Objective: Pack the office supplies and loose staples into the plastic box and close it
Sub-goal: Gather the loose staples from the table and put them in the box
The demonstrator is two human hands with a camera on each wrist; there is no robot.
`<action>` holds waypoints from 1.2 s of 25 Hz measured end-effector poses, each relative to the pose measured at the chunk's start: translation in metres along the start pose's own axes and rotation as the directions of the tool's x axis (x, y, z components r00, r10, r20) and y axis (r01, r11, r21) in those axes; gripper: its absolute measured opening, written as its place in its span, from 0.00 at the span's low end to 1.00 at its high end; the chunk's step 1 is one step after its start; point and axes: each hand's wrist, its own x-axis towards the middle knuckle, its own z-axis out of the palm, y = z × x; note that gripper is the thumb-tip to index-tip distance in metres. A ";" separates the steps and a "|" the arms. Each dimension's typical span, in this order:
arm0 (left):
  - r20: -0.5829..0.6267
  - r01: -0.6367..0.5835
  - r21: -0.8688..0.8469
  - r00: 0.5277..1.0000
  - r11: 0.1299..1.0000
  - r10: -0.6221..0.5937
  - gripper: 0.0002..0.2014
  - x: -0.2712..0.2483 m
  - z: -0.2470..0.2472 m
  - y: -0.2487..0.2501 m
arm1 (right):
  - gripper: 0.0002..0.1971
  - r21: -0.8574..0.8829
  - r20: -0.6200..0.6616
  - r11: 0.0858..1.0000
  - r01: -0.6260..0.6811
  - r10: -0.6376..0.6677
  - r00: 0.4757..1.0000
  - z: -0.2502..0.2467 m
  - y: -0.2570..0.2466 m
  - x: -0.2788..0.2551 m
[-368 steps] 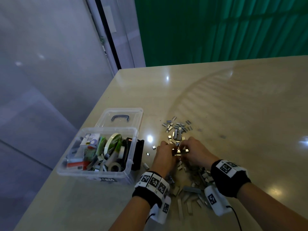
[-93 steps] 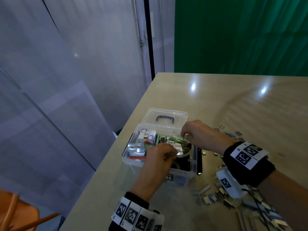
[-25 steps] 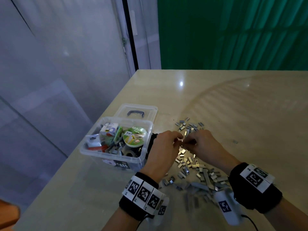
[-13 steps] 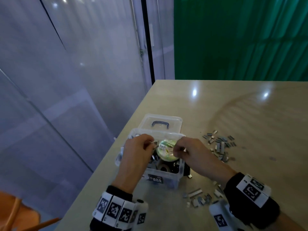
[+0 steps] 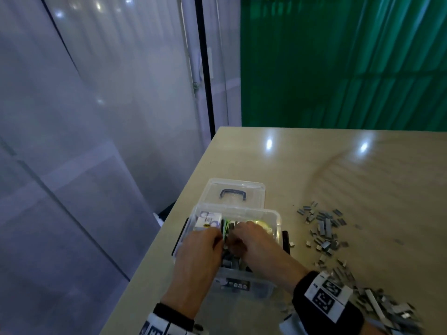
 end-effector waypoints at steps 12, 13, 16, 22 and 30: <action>0.109 -0.135 -0.153 0.982 0.979 0.153 0.07 0.037 0.025 0.073 | 0.07 0.055 -0.171 0.994 -0.092 0.100 0.980 -0.062 0.039 -0.035; 0.118 -0.158 -0.163 0.977 0.974 0.179 0.07 0.039 0.030 0.084 | 0.07 0.061 -0.189 0.992 -0.107 0.117 0.975 -0.068 0.047 -0.041; 0.162 -0.207 -0.168 0.959 0.964 0.234 0.09 0.042 0.044 0.115 | 0.06 0.067 -0.236 0.987 -0.149 0.161 0.958 -0.083 0.069 -0.060; 0.219 -0.260 -0.189 0.929 0.947 0.299 0.11 0.032 0.072 0.177 | 0.06 0.071 -0.184 0.965 -0.252 0.261 0.948 -0.111 0.114 -0.106; 0.539 -0.193 -0.048 0.821 0.980 0.188 0.24 -0.015 0.133 0.175 | 0.23 -0.142 0.092 0.841 -0.521 0.536 0.839 -0.094 0.184 -0.185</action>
